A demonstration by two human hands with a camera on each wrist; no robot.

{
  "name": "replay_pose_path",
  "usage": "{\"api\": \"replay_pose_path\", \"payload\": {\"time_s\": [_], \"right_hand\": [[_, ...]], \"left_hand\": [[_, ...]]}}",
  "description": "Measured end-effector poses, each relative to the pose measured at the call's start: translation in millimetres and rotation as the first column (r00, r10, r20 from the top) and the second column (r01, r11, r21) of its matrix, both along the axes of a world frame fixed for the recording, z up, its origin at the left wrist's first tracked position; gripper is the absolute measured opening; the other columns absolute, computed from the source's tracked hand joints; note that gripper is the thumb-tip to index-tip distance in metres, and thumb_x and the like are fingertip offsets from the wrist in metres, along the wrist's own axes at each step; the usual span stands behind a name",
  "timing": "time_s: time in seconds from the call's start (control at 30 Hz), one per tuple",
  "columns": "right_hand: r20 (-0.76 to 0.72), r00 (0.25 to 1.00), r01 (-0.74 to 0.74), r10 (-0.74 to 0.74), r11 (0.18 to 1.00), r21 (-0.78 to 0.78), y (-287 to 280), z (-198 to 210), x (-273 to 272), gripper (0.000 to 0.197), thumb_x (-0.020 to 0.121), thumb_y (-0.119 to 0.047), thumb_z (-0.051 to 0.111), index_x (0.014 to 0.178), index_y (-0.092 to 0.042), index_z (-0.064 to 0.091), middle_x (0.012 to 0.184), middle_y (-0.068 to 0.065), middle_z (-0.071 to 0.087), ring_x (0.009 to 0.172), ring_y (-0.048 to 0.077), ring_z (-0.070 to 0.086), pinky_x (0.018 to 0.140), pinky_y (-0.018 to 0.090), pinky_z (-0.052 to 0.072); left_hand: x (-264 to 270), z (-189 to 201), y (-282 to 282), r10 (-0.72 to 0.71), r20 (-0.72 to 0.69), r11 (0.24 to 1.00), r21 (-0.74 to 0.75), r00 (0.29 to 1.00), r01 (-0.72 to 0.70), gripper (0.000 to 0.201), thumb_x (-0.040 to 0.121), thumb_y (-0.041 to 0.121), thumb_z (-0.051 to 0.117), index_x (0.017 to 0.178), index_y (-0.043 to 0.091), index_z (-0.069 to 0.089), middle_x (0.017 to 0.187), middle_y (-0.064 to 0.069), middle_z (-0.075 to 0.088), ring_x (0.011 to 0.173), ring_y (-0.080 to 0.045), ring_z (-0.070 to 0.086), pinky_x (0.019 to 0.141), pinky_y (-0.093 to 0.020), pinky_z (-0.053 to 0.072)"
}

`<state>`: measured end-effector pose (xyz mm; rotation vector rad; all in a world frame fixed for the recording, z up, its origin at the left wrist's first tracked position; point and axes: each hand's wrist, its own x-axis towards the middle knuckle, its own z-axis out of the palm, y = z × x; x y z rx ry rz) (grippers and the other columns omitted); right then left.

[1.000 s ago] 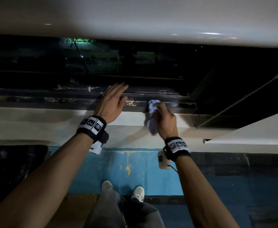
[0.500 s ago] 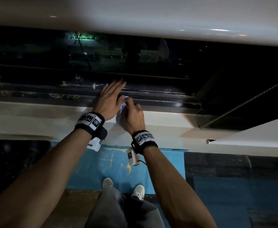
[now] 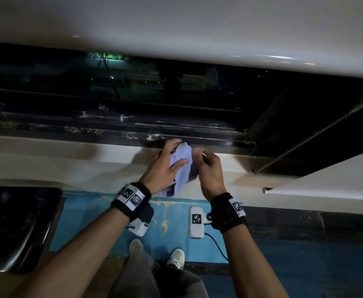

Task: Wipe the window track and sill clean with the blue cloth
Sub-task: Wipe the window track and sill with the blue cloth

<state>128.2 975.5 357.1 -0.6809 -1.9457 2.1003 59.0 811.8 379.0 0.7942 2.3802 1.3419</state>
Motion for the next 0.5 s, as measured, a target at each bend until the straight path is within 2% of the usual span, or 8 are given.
{"api": "replay_pose_path", "payload": {"time_s": [0.03,0.1,0.17,0.23,0.3,0.37,0.43,0.5], "right_hand": [[0.008,1.000,0.015,-0.015,1.000,0.024,7.2,0.1,3.3,0.017,0.107,-0.027,0.060,0.101,-0.016,0.071,0.088,-0.001,0.074,0.079,0.016,0.062,0.072,0.039,0.051],[0.061,0.996,0.041,-0.061,0.957,0.287,26.6,6.5,8.1,0.021,0.106,-0.035,0.059,0.099,-0.023,0.074,0.089,-0.006,0.077,0.081,0.014,0.067,0.075,0.039,0.055],[0.037,0.994,0.056,-0.102,0.772,0.633,50.5,17.2,11.4,0.018,0.107,-0.030,0.060,0.100,-0.021,0.074,0.095,0.000,0.079,0.084,0.019,0.073,0.075,0.033,0.054],[-0.053,0.996,0.082,-0.071,0.495,0.865,75.2,24.9,7.2,0.014,0.102,-0.010,0.060,0.110,-0.011,0.071,0.106,0.011,0.075,0.094,0.032,0.071,0.077,0.037,0.055],[-0.060,0.998,0.050,0.021,0.326,0.944,94.5,22.4,-3.8,0.034,0.094,0.003,0.059,0.126,-0.006,0.068,0.128,0.016,0.069,0.115,0.036,0.066,0.093,0.042,0.058],[0.012,0.995,-0.035,0.104,0.225,0.974,105.6,14.2,-15.3,0.049,0.092,0.006,0.059,0.140,-0.004,0.062,0.149,0.017,0.059,0.136,0.034,0.059,0.111,0.043,0.053],[0.075,0.988,-0.094,0.137,0.136,0.986,106.6,6.3,-21.9,0.059,0.092,0.005,0.061,0.150,-0.003,0.055,0.158,0.020,0.053,0.147,0.035,0.051,0.121,0.046,0.045],[0.078,0.987,-0.095,0.142,0.113,0.989,102.4,2.2,-25.9,0.060,0.092,0.002,0.060,0.152,0.000,0.053,0.158,0.023,0.052,0.149,0.038,0.049,0.125,0.049,0.041]], "left_hand": [[0.9,-1.0,8.7,0.021,-0.020,1.000,0.000,1.000,-0.021,0.050,0.102,0.032,0.065,0.141,0.017,0.039,0.135,0.001,0.058,0.117,-0.014,0.058,0.095,-0.029,0.048],[-2.6,-0.5,25.3,0.041,-0.142,0.999,-0.019,0.989,-0.044,0.038,0.100,0.027,0.070,0.125,0.013,0.046,0.114,-0.003,0.063,0.097,-0.021,0.062,0.080,-0.032,0.048],[-9.8,0.2,38.8,0.028,-0.261,0.998,-0.041,0.965,-0.040,0.030,0.094,0.017,0.075,0.117,0.012,0.056,0.107,-0.005,0.064,0.092,-0.023,0.062,0.077,-0.029,0.047],[-19.0,-2.8,53.2,-0.013,-0.404,0.996,-0.083,0.914,-0.022,0.031,0.086,0.002,0.076,0.114,0.009,0.064,0.110,-0.009,0.064,0.096,-0.027,0.062,0.081,-0.031,0.050],[-25.7,-9.0,70.3,-0.072,-0.540,0.990,-0.142,0.839,-0.006,0.027,0.085,-0.002,0.066,0.111,0.003,0.068,0.111,-0.015,0.063,0.102,-0.033,0.060,0.084,-0.041,0.054],[-27.6,-16.7,85.0,-0.132,-0.599,0.981,-0.191,0.790,0.019,0.032,0.092,0.011,0.047,0.112,0.000,0.070,0.118,-0.017,0.065,0.108,-0.036,0.060,0.088,-0.043,0.057],[-24.9,-29.8,93.6,-0.172,-0.595,0.970,-0.243,0.785,0.028,0.043,0.099,0.017,0.036,0.118,-0.001,0.070,0.128,-0.017,0.065,0.116,-0.035,0.061,0.092,-0.044,0.058],[-20.4,-44.2,94.9,-0.178,-0.616,0.959,-0.282,0.768,-0.003,0.036,0.105,0.013,0.041,0.126,-0.001,0.067,0.136,-0.017,0.062,0.124,-0.034,0.059,0.100,-0.046,0.054]]}}
